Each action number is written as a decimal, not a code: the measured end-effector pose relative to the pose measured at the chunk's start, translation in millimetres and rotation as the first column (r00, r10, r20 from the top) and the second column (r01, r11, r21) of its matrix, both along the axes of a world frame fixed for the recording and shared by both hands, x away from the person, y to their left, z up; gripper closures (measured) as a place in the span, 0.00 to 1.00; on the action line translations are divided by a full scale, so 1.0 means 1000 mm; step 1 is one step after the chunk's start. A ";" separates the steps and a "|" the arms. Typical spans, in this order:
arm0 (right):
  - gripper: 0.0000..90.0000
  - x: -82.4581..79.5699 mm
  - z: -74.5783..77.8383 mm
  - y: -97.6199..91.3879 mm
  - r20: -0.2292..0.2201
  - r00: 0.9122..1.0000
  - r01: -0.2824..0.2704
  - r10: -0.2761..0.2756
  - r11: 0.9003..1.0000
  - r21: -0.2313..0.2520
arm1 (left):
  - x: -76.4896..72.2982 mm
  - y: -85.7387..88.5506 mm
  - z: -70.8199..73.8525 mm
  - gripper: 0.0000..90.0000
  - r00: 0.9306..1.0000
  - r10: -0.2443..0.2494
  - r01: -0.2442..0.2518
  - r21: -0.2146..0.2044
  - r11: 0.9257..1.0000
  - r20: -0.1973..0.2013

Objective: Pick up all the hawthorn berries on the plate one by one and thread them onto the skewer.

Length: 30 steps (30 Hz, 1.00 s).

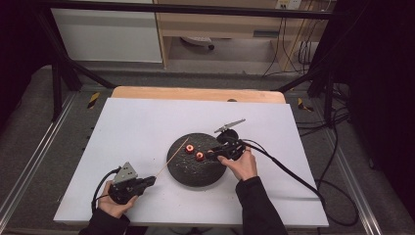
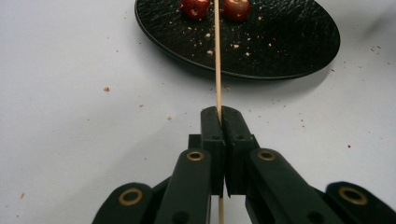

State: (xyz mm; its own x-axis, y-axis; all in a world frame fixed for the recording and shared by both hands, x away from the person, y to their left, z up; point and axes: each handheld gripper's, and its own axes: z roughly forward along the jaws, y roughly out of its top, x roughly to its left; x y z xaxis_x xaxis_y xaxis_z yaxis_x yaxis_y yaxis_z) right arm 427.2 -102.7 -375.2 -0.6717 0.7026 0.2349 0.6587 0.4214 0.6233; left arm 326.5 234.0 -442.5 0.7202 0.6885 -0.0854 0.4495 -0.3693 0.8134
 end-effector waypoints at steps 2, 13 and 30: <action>0.68 -0.002 -0.001 -0.002 0.008 1.000 0.011 -0.011 1.000 0.025 | 0.000 -0.001 0.000 0.98 1.000 -0.001 0.001 -0.001 1.000 0.001; 0.68 -0.015 -0.010 -0.008 0.060 0.995 0.067 -0.081 0.977 0.203 | -0.002 -0.004 -0.001 0.98 1.000 -0.001 0.001 -0.007 1.000 0.004; 0.68 -0.018 -0.013 -0.002 0.114 0.973 0.135 -0.200 0.897 0.421 | -0.005 -0.007 0.001 0.98 1.000 0.017 -0.016 -0.030 0.999 0.022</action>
